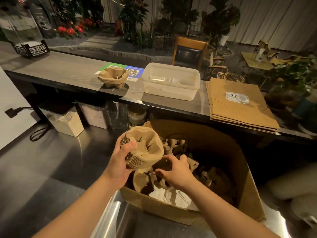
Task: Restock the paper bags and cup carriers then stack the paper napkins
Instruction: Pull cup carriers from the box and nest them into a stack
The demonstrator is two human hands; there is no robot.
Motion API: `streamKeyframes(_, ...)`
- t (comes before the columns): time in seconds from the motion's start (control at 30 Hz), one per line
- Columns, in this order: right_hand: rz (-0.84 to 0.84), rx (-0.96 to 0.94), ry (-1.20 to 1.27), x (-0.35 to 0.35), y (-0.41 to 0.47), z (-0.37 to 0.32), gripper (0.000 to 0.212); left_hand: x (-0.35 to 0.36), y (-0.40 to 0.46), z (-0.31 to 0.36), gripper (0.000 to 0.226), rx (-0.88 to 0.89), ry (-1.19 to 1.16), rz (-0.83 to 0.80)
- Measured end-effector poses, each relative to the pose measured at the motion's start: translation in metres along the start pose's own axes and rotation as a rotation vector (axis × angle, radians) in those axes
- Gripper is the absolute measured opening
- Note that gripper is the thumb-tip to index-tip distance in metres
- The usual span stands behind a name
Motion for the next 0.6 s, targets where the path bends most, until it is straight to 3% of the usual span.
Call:
streamKeyframes(0.17,-0.125,-0.011,-0.136,0.012,-0.006,-0.003,0.076,-0.003,-0.001,-0.001,0.108,-0.023,-0.03,-0.004)
streamKeyframes(0.23,-0.072,-0.05,-0.328,0.012,-0.008,-0.003,0.081,-0.003,-0.001,-0.002,0.11,-0.032,-0.037,-0.004)
streamKeyframes(0.3,0.004,-0.064,-0.364,0.011,-0.007,-0.001,0.077,-0.002,-0.001,-0.001,0.11,-0.03,-0.04,-0.01)
streamKeyframes(0.47,0.191,0.106,0.098,-0.003,0.0,0.011,0.061,0.001,-0.003,0.002,0.103,-0.023,-0.094,-0.016)
streamKeyframes(0.53,0.206,0.208,0.201,-0.007,0.003,0.018,0.067,-0.001,-0.004,0.003,0.077,-0.01,-0.131,0.0)
streamKeyframes(0.6,0.135,0.257,0.241,0.0,0.005,0.023,0.051,-0.003,-0.005,0.003,0.056,-0.008,-0.157,-0.008)
Point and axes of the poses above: each hand's wrist, its own y-axis towards the middle knuckle, its own x-axis out of the palm, z = x × y, the point moved 8 cm from there along y, towards the middle knuckle, and after that the axes turned 2 degrees about x, right-handed, at the moved point
